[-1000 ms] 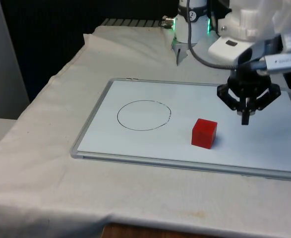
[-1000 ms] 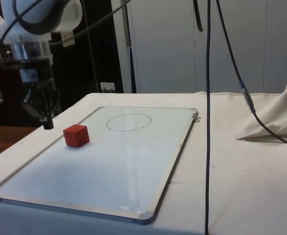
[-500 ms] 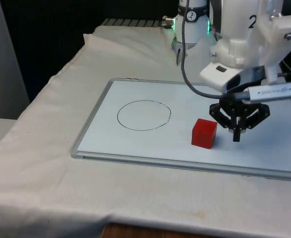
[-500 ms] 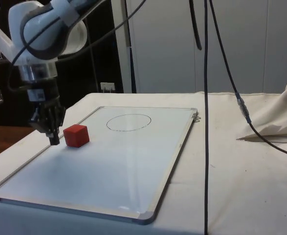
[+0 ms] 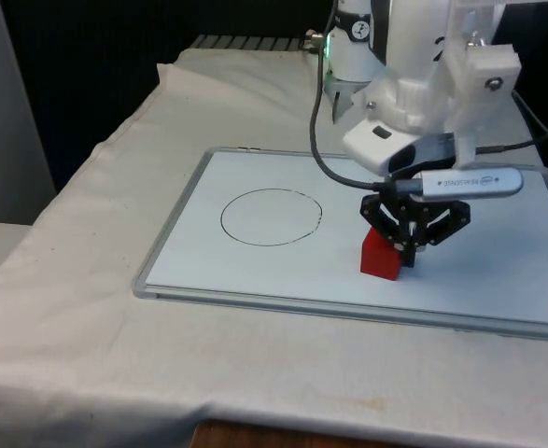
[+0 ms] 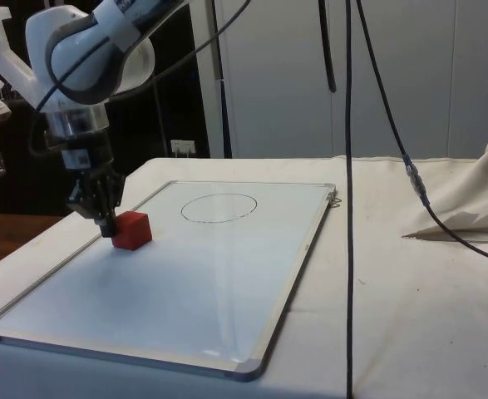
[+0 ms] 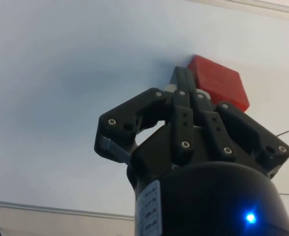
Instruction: Push the cube into the marked area.
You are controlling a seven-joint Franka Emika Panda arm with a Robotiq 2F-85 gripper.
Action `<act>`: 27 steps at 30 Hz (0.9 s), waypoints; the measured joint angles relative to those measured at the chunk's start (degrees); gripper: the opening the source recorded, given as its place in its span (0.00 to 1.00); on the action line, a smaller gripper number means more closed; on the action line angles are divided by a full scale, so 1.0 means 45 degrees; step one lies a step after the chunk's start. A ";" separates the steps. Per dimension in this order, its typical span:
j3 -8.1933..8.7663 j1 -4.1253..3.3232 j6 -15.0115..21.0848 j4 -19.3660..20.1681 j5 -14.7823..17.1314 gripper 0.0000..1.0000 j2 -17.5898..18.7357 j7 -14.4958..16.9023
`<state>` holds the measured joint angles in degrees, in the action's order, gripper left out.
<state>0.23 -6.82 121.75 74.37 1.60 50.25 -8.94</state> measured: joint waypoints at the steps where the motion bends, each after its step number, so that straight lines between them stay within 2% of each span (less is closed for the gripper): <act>1: 0.0051 -0.0013 -0.0025 0.0013 -0.0025 0.00 0.0000 -0.0013; 27: 0.0942 -0.0013 -0.0853 0.0025 -0.1541 0.00 0.0089 -0.0637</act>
<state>4.47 -6.88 117.91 74.48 -5.33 50.65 -11.80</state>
